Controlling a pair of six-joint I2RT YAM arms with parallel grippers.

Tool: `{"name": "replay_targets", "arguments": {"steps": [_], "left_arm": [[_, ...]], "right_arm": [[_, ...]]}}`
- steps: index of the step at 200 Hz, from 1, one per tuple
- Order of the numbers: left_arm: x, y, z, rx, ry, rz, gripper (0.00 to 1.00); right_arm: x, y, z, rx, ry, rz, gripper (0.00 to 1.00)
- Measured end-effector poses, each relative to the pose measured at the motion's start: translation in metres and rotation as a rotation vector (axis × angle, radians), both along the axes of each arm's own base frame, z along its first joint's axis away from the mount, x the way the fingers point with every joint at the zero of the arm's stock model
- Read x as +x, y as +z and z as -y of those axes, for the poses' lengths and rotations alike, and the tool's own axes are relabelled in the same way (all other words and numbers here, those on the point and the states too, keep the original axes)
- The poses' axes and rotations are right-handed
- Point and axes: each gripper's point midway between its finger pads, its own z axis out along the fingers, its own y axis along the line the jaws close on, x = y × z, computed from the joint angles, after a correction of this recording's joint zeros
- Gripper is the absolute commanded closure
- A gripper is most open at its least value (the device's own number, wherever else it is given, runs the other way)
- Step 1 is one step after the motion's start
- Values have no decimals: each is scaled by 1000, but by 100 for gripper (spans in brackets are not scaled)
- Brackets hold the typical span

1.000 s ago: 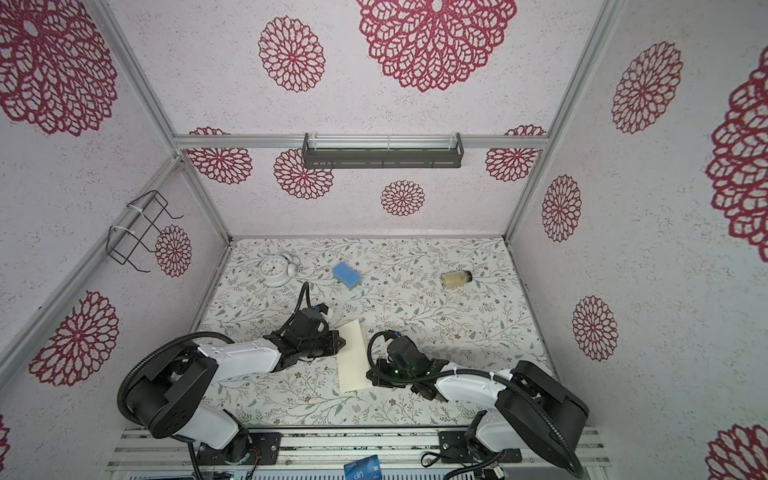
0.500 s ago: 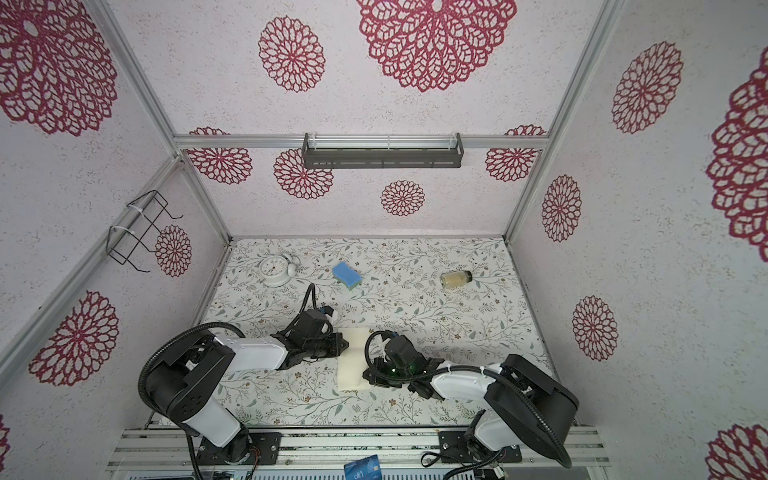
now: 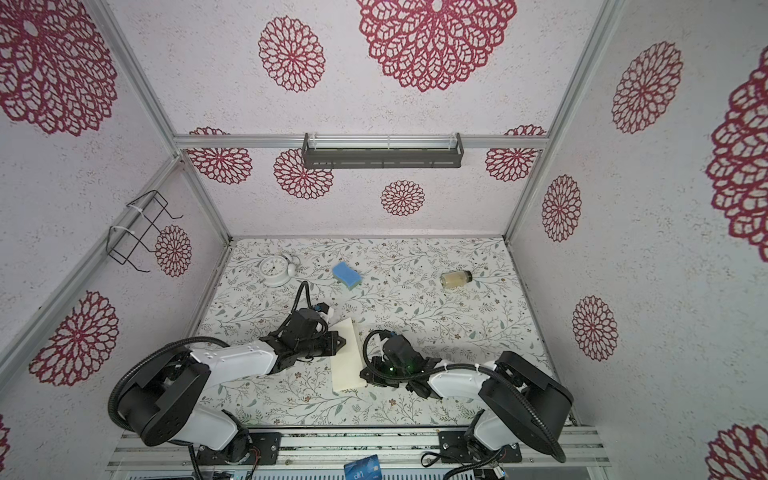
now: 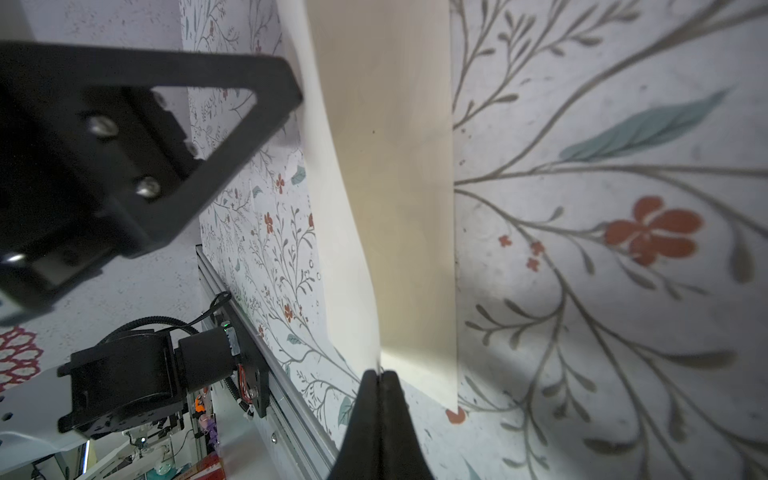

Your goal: Fold a paper plane with a square sheet of paper (fold left side to right side)

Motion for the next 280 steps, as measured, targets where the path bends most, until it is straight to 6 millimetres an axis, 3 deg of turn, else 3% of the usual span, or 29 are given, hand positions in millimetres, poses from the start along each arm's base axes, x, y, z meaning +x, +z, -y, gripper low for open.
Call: {"name": "replay_targets", "arguments": {"steps": [70, 112, 175, 280], "left_arm": [[-36, -6, -21, -11, 13, -24, 100], [-39, -8, -15, -18, -7, -25, 100], [-48, -41, -8, 26, -43, -95, 100], [-44, -41, 0, 21, -68, -73, 100]], "right_arm": [[0, 1, -1, 4, 0, 3, 100], [1, 2, -2, 10, -1, 7, 100], [1, 3, -3, 22, -5, -4, 100], [16, -3, -28, 43, 3, -32, 100]]}}
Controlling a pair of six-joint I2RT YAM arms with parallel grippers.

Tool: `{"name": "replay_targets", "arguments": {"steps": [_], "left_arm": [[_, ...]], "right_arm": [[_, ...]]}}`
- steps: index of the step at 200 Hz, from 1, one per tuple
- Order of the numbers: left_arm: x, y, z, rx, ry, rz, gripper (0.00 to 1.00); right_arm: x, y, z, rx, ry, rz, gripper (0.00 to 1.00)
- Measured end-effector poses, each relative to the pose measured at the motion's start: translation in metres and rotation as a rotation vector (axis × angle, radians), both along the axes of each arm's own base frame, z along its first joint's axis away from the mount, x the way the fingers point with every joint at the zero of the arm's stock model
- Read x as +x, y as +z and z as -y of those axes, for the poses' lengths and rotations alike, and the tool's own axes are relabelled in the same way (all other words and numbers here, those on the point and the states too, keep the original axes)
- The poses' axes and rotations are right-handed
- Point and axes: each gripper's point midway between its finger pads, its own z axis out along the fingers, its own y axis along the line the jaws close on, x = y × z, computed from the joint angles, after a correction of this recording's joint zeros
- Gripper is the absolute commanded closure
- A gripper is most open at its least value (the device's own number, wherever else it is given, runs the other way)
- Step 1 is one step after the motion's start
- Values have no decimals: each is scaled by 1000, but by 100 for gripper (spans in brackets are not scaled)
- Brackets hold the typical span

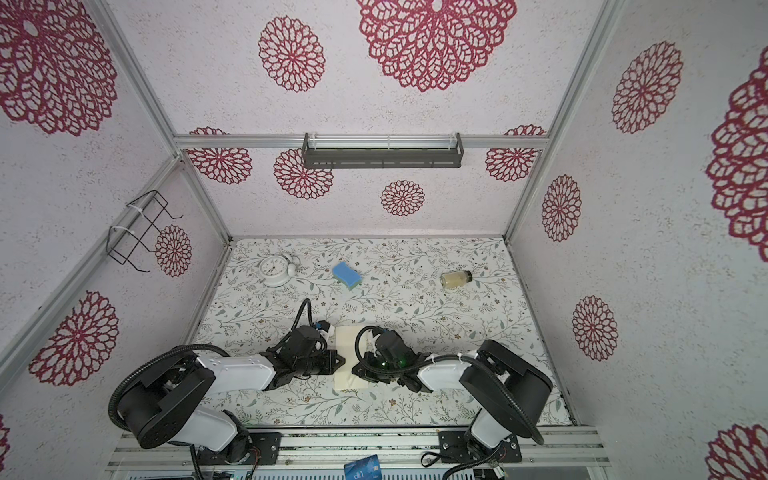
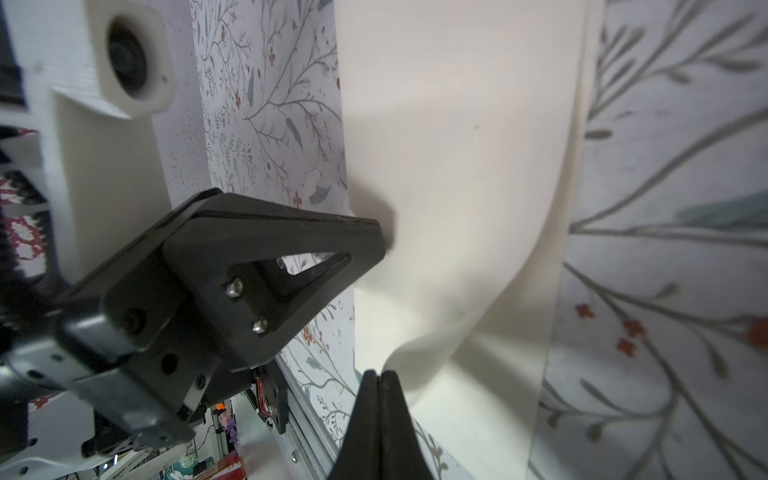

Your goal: Fold a paper plane with a square sheet of paper (fold left side to right side)

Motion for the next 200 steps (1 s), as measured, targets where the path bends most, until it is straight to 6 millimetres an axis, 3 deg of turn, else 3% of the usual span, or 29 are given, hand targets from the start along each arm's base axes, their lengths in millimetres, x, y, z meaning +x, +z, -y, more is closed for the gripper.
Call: {"name": "replay_targets", "arguments": {"steps": [51, 133, 200], "left_arm": [[0, 0, 0, 7, -10, 7, 100], [-1, 0, 0, 9, -14, 8, 100], [-3, 2, -3, 29, -16, -6, 100]], "right_arm": [[6, -12, -6, 0, -13, -15, 100], [24, -5, -6, 38, -62, 21, 100], [29, -21, -5, 34, -84, -6, 100]]}}
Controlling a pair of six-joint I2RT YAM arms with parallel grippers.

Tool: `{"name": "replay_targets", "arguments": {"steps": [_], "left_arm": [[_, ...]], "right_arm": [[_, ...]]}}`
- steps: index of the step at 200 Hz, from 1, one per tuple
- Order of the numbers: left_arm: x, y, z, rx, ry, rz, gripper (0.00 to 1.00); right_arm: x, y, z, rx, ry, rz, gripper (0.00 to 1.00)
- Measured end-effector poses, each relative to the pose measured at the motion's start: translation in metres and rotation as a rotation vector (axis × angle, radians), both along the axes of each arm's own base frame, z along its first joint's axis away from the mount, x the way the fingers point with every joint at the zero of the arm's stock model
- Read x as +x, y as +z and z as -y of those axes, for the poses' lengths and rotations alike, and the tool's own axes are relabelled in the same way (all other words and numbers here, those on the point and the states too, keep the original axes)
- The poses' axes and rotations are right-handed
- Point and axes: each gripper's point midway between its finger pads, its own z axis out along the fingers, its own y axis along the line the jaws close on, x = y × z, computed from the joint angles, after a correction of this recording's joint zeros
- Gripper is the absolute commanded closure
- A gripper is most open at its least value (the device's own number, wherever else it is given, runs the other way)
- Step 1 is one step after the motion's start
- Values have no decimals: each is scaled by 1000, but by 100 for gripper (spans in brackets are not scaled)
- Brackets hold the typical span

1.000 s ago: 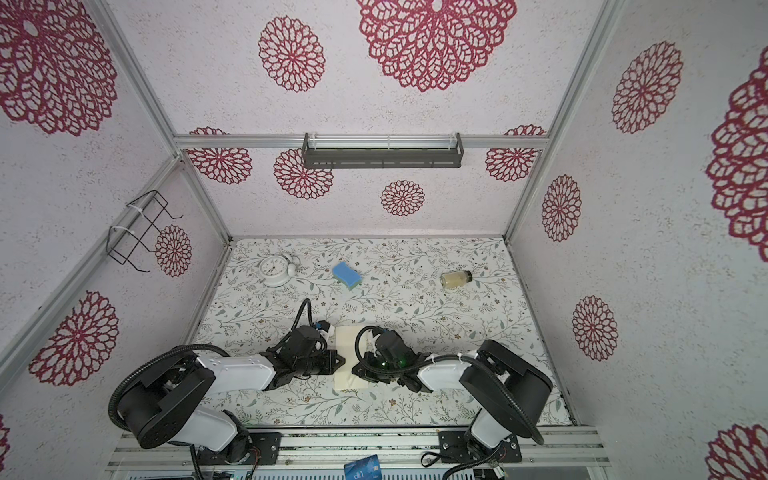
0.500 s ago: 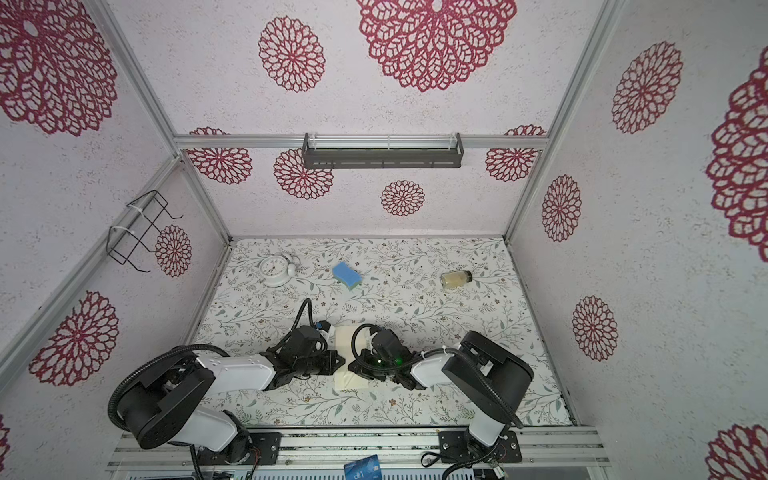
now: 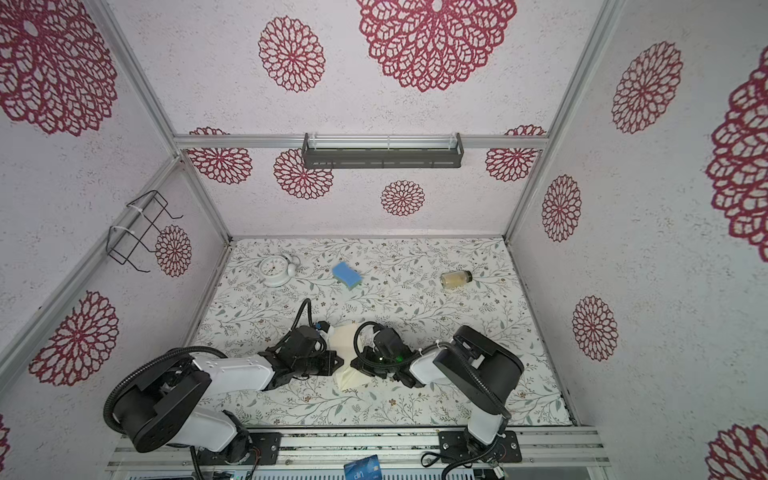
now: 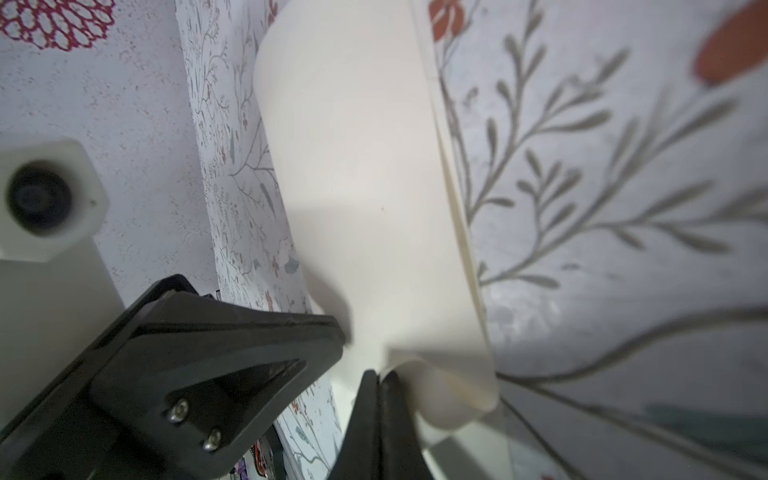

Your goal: Fold a paper plane with a square sheet of paper (fold left side to right side)

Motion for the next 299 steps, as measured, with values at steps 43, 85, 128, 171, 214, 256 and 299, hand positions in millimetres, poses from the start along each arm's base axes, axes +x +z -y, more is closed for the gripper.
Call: {"name": "replay_targets", "arguments": {"steps": [43, 85, 128, 171, 214, 256, 299], "left_arm": [[14, 14, 1, 4, 21, 30, 100], [33, 20, -8, 3, 79, 47, 100], [36, 4, -16, 38, 99, 8, 100], [45, -2, -13, 49, 89, 3, 100], [50, -2, -8, 39, 67, 13, 100], [51, -2, -7, 32, 59, 20, 100], [51, -2, -6, 30, 55, 19, 100]], "right_arm": [[-1, -1, 1, 18, -8, 1, 100], [-2, -1, 2, 28, -15, -3, 100], [-2, -1, 3, 36, -22, -8, 100], [-3, 0, 3, 38, -19, -10, 100], [-5, 1, 0, 38, -9, -12, 100], [-2, 11, -12, 61, 11, -3, 100], [0, 14, -22, 68, 25, 2, 100]]}}
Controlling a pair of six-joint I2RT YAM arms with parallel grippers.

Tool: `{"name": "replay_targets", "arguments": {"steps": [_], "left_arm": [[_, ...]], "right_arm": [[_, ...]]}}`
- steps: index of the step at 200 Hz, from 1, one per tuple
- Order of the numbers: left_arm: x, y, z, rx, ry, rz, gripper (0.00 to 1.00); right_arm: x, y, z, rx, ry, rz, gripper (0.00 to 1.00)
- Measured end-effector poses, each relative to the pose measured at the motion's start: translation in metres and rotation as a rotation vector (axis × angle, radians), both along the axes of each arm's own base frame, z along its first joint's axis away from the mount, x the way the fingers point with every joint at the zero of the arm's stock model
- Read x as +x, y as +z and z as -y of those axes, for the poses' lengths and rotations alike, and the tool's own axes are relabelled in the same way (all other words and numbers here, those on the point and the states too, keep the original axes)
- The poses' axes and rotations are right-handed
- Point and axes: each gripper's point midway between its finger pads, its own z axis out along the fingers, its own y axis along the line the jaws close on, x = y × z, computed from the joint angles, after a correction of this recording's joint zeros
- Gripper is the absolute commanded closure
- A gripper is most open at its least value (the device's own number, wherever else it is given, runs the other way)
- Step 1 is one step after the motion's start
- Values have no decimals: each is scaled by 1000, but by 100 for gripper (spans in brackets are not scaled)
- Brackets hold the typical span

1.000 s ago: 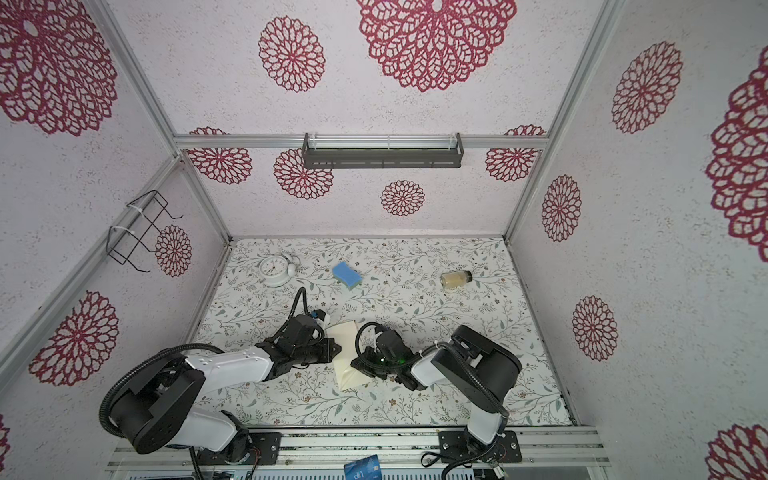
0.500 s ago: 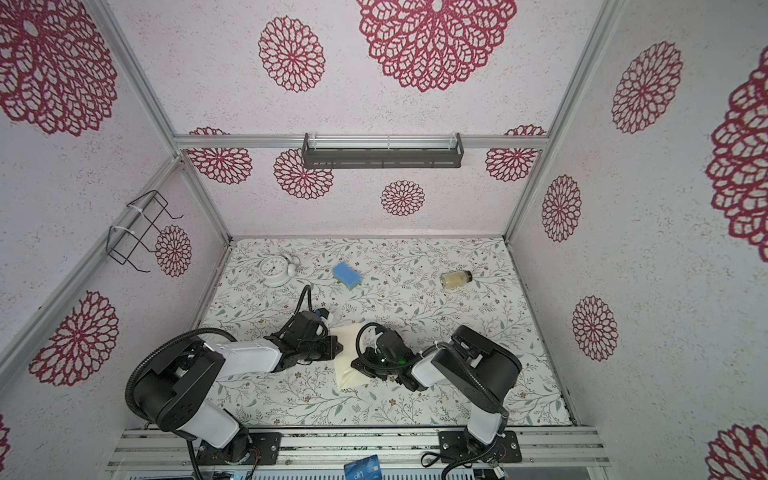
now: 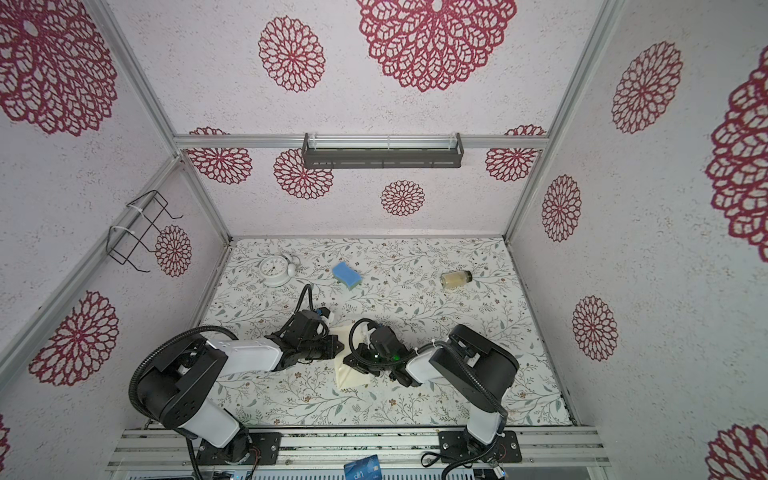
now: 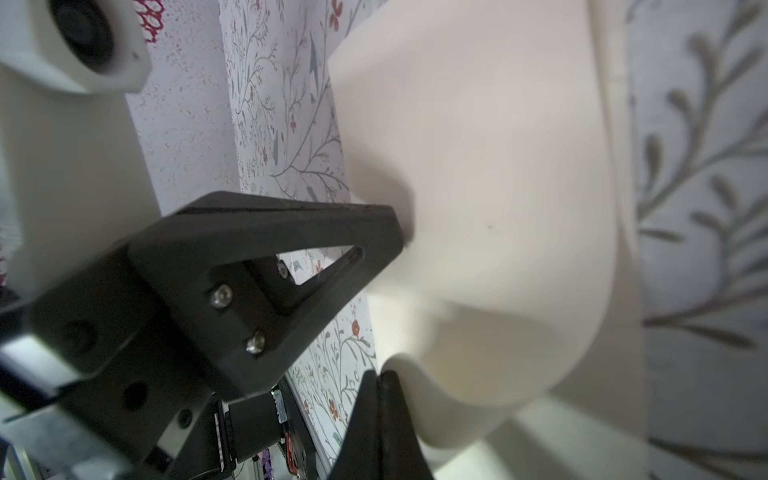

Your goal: Fold a paper plane with a square sheet of paper (fold left side to right side)

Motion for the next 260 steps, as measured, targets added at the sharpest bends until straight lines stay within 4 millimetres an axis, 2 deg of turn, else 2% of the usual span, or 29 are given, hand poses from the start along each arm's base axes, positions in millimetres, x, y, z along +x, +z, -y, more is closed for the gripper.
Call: {"name": "replay_targets", "arguments": {"steps": [147, 260], "left_arm": [[0, 0, 2, -8, -6, 1, 100], [0, 0, 2, -11, -7, 4, 100]], "right_arm": [[6, -13, -9, -17, 3, -17, 100], [10, -13, -8, -2, -18, -11, 100]]}}
